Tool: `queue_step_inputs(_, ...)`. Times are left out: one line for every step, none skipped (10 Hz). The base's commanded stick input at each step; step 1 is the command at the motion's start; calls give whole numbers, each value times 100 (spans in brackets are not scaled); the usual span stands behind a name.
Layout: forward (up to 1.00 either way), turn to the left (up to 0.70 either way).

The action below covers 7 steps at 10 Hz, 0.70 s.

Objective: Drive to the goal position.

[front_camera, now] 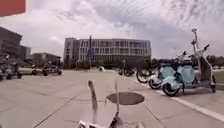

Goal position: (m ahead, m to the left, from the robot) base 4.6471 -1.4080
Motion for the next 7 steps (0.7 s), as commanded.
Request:
queue_step_inputs(70,0)
queue_step_inputs(70,0)
queue_step_inputs(70,0)
queue_step_inputs(70,13)
queue_step_inputs(70,14)
queue_step_inputs(70,14)
queue_step_inputs(70,13)
